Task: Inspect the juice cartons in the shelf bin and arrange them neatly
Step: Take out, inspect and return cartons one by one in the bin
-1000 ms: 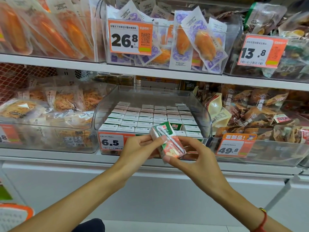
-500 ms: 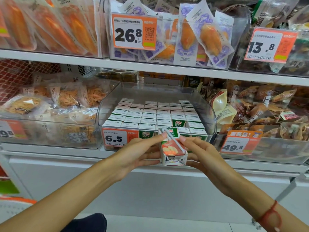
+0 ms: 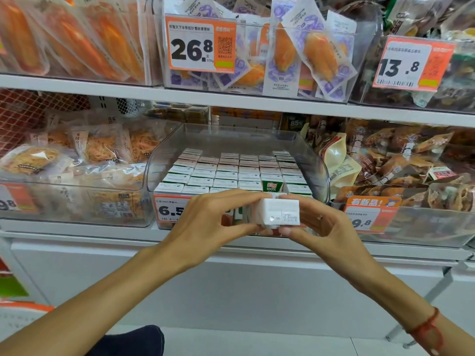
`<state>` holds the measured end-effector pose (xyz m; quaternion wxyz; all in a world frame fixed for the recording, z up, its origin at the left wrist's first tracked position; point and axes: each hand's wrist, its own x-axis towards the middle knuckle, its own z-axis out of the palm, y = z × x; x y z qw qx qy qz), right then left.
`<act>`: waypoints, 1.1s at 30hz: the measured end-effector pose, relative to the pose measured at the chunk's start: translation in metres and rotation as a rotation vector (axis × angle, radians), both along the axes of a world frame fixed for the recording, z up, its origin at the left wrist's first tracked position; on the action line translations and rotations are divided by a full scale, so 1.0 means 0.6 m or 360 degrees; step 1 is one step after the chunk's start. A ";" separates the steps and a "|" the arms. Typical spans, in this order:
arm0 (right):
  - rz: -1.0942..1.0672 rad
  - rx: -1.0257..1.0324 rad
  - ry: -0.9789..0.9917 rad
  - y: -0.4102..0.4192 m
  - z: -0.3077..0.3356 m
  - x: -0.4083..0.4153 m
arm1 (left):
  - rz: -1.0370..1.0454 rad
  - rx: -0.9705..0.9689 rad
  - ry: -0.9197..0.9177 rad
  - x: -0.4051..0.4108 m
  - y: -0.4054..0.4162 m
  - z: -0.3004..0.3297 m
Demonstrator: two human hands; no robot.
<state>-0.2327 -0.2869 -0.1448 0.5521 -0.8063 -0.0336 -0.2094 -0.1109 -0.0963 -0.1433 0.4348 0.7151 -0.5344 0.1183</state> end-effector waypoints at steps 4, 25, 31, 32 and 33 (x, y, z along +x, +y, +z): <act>-0.0039 -0.0056 -0.0104 0.005 0.003 -0.006 | -0.0013 0.0061 0.0062 -0.001 -0.001 -0.006; -0.0180 -0.0419 -0.0072 0.029 0.004 -0.005 | -0.0266 -0.0281 0.1676 -0.018 -0.019 -0.009; -0.0210 -0.0139 -0.0082 0.043 0.008 0.004 | -0.0133 -0.0264 0.2058 -0.007 -0.018 -0.002; -0.0205 -0.0049 -0.0079 0.044 0.007 0.006 | -0.0124 -0.0208 0.2089 -0.006 -0.017 -0.002; -0.0202 0.0047 -0.0076 0.045 0.007 0.009 | -0.0112 -0.0136 0.2109 -0.005 -0.017 -0.001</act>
